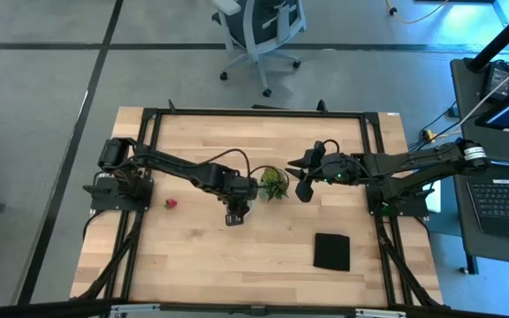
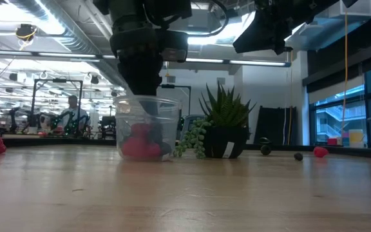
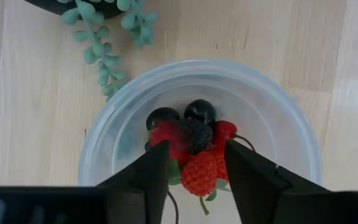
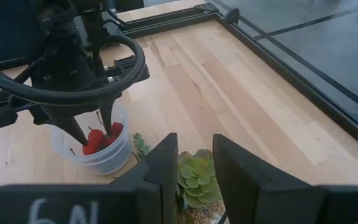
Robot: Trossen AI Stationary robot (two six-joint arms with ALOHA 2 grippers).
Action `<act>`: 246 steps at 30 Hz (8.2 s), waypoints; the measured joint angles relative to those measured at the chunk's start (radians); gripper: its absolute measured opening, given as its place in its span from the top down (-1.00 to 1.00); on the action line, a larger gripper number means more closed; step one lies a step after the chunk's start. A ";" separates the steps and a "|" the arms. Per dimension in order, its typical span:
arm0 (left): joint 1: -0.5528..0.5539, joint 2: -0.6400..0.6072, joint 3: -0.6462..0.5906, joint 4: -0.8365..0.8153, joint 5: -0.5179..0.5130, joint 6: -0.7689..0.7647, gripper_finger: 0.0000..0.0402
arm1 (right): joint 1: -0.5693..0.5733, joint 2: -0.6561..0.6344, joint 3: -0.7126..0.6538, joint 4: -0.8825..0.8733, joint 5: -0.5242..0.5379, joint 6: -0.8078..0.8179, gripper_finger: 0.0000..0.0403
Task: Pick and placing Produce into tupperware
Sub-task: Put the red cherry into the transparent container, then put the strawberry into the transparent container, then put the blueberry into the transparent container
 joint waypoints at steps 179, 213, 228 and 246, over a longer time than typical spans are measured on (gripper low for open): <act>0.010 -0.025 -0.012 -0.040 -0.001 -0.095 0.23 | 0.000 0.000 0.000 0.025 0.002 0.003 0.49; 0.109 -0.367 0.039 0.106 -0.037 0.000 -0.17 | 0.005 -0.132 0.000 -0.191 -0.076 0.110 0.49; 0.084 -0.707 -0.538 0.781 -0.245 -0.082 -0.18 | 0.012 -0.130 -0.002 -0.523 -0.171 0.034 0.49; -0.036 -0.720 -0.992 1.275 -0.414 -0.197 -0.18 | 0.017 -0.114 -0.282 -0.279 -0.146 -0.071 0.26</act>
